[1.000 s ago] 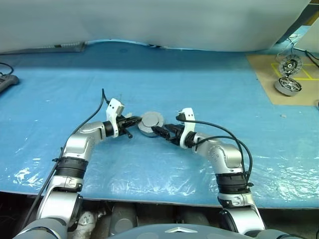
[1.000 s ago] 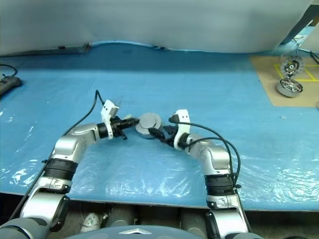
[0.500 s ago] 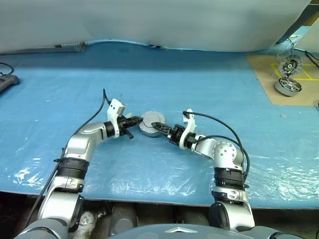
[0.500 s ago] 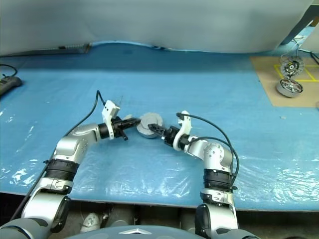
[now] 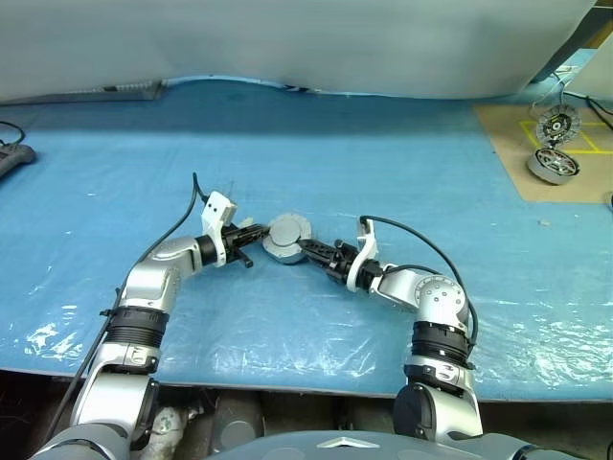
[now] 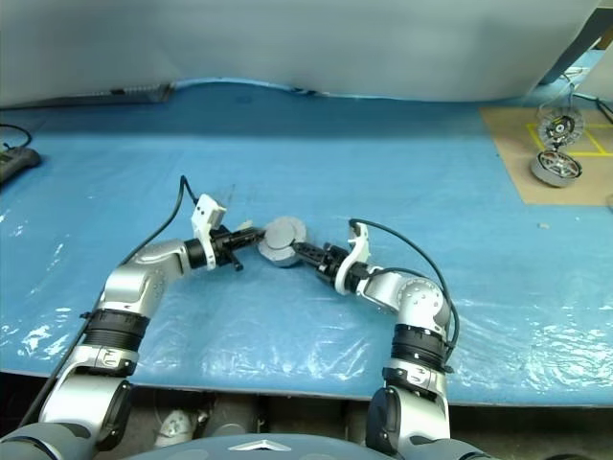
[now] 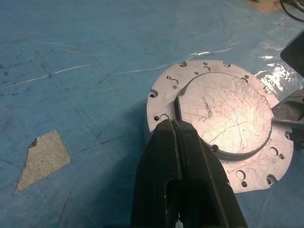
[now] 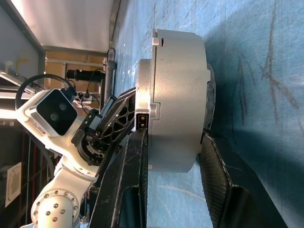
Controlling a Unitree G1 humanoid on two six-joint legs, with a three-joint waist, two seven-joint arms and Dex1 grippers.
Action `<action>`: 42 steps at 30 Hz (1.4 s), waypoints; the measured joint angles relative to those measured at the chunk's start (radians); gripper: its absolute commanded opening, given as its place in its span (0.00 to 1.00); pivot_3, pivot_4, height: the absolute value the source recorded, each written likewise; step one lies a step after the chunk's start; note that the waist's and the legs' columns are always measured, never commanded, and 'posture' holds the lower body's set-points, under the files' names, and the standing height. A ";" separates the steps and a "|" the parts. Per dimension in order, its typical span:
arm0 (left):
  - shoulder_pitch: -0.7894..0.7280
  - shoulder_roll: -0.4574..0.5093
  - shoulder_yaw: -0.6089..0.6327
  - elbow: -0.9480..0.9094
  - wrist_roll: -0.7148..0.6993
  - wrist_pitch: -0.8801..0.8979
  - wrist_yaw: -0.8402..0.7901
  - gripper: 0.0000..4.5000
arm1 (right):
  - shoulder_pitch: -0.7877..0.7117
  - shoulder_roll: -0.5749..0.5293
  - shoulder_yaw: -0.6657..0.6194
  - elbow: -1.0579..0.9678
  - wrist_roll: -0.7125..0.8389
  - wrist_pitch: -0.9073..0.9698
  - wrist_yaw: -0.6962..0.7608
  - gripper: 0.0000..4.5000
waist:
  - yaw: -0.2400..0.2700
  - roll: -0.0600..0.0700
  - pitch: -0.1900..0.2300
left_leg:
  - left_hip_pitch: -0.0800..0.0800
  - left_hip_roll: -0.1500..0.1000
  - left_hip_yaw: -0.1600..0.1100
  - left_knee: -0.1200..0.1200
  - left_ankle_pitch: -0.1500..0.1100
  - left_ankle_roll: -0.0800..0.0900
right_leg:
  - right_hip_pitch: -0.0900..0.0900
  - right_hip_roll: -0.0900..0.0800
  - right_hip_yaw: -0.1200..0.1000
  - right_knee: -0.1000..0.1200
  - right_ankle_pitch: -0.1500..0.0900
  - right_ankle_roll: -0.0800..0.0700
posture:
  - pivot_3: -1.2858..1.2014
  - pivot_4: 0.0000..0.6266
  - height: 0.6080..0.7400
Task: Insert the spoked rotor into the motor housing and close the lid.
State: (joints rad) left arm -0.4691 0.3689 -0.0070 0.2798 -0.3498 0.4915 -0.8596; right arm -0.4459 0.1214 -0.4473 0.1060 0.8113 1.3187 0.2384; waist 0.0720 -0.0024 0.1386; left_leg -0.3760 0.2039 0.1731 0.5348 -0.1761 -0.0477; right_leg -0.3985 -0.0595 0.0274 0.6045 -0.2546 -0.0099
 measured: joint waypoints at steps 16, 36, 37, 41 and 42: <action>-0.008 -0.168 0.323 -0.007 -0.306 0.307 0.237 0.82 | -0.008 0.023 -0.045 0.003 0.102 -0.040 -0.105 0.25 | 0.000 -0.002 0.009 | -0.008 0.000 -0.002 0.001 0.000 0.000 | -0.006 0.001 -0.002 0.000 0.000 -0.001 | 0.52 0.24 1.00; 0.095 -0.425 0.609 -0.130 -0.926 0.490 0.636 1.00 | -0.199 -0.001 -0.056 0.122 0.181 -0.143 -0.148 0.25 | 0.008 -0.009 0.019 | -0.016 0.000 -0.012 0.010 0.000 0.000 | -0.006 0.002 -0.008 0.003 0.001 0.000 | 0.52 0.24 1.00; 0.099 -0.431 0.606 -0.134 -0.946 0.490 0.639 1.00 | -0.199 -0.001 -0.050 0.118 0.186 -0.137 -0.155 0.25 | 0.008 -0.009 0.019 | -0.016 0.000 -0.012 0.010 0.000 0.000 | -0.006 0.002 -0.009 0.003 0.001 0.000 | 0.52 0.24 1.00; 0.113 -0.440 0.587 -0.143 -1.005 0.491 0.651 1.00 | -0.197 0.001 -0.029 0.093 0.223 -0.117 -0.182 0.25 | 0.009 -0.009 0.019 | -0.016 0.000 -0.014 0.011 0.000 0.000 | -0.005 0.002 -0.010 0.003 0.001 0.000 | 0.52 0.24 1.00; 0.113 -0.441 0.585 -0.142 -1.010 0.490 0.655 1.00 | -0.196 0.001 -0.022 0.084 0.233 -0.113 -0.188 0.25 | 0.009 -0.009 0.019 | -0.016 0.000 -0.015 0.011 0.000 0.000 | -0.004 0.002 -0.010 0.003 0.001 0.000 | 0.52 0.24 1.00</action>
State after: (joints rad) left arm -0.3566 -0.0719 0.5775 0.1378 -1.3598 0.9815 -0.2048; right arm -0.6422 0.1223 -0.4693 0.1904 1.0444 1.2058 0.0499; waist 0.0809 -0.0111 0.1577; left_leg -0.3925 0.2040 0.1585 0.5460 -0.1760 -0.0478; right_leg -0.4029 -0.0574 0.0171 0.6074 -0.2538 -0.0100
